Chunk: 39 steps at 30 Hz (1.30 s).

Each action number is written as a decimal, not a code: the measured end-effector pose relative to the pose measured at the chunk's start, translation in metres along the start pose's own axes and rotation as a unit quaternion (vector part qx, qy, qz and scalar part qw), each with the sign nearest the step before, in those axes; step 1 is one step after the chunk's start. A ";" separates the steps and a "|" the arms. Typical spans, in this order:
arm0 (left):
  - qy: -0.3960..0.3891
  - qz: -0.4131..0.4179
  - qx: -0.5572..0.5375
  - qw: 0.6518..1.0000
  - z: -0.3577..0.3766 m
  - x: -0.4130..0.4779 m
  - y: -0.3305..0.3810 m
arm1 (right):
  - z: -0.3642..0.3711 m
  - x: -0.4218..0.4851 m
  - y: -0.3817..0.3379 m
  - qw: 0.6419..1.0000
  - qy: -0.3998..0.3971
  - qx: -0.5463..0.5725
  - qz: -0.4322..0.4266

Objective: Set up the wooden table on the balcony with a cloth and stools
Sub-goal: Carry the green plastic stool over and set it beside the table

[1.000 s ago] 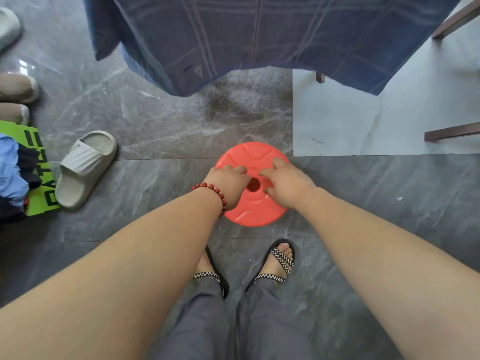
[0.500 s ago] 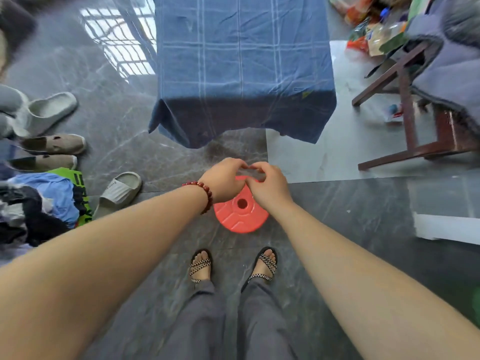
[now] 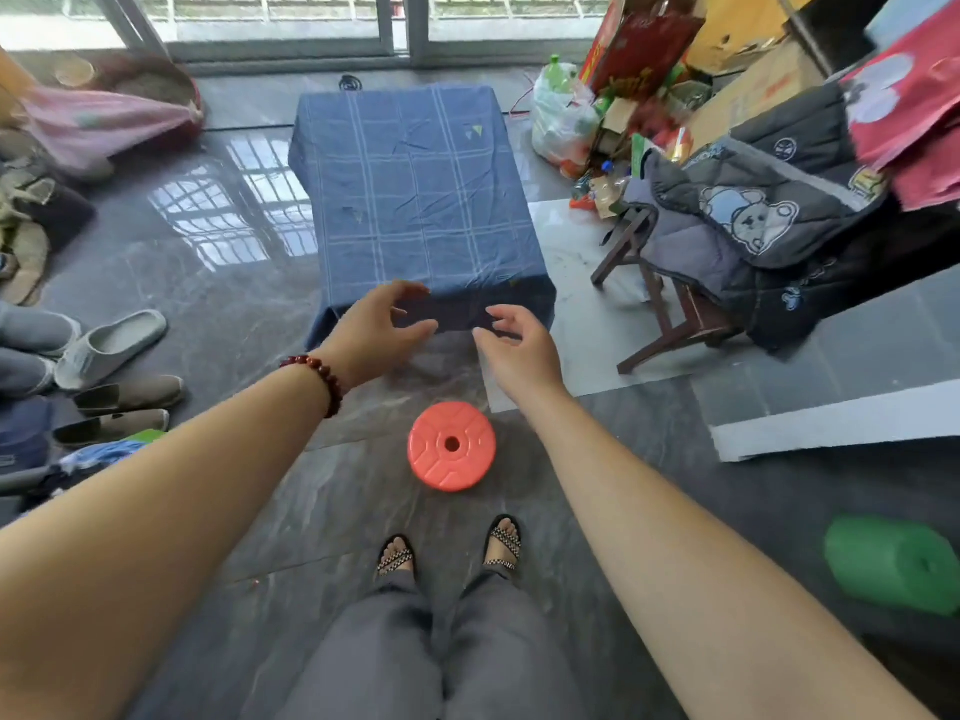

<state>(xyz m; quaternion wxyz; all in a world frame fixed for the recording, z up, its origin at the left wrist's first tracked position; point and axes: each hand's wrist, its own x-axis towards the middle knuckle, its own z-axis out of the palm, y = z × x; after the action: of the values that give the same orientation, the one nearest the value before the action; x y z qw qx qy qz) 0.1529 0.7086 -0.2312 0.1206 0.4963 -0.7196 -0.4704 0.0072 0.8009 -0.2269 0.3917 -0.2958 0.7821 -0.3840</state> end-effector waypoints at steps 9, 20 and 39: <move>-0.005 0.071 -0.167 0.983 -0.030 -0.051 0.090 | -0.053 -0.071 -0.059 0.985 0.062 0.158 -0.022; -0.069 0.179 -0.133 0.972 -0.030 -0.062 0.140 | -0.090 -0.105 -0.072 0.966 0.146 0.213 -0.036; -0.248 0.262 -0.127 0.924 0.084 -0.083 0.245 | -0.197 -0.158 -0.024 0.908 0.307 0.281 -0.043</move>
<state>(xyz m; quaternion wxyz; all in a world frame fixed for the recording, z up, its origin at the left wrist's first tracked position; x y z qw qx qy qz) -0.0088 0.8399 -0.0564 0.1194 0.1377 -0.7653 -0.6174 -0.0726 0.9816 -0.0678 0.1821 -0.0738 0.7097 -0.6765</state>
